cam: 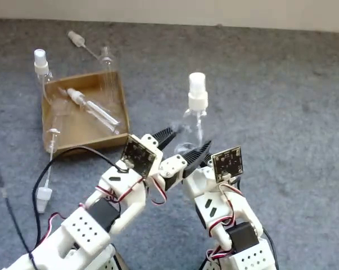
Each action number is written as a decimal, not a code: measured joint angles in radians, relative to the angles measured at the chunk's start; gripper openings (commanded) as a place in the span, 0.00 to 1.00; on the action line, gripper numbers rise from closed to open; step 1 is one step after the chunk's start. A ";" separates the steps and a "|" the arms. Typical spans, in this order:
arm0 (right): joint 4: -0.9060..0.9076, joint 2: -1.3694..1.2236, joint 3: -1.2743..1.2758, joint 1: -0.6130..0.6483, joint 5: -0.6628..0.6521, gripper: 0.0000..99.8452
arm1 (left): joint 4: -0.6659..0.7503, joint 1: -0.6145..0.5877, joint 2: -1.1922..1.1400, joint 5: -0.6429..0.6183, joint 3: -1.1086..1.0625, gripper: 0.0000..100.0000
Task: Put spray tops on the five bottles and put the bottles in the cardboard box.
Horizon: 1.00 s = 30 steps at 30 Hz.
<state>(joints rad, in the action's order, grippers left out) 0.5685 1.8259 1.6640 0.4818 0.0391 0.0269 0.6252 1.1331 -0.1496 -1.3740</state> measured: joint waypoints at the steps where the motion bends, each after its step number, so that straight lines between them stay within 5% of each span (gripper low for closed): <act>1: 0.000 0.000 0.000 0.000 0.000 0.01 | -0.040 -0.003 0.031 -0.002 0.000 0.08; 18: 0.002 0.000 0.000 -0.078 -0.002 0.01 | -0.376 -0.006 0.318 -0.005 0.002 0.08; 30: 0.002 0.000 0.000 -0.083 0.000 0.01 | -0.339 -0.133 0.351 -0.002 -0.025 0.08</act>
<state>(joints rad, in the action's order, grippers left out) 0.5700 1.8259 1.6640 0.3989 0.0391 -0.3122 0.4918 1.4845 -0.1511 -1.3986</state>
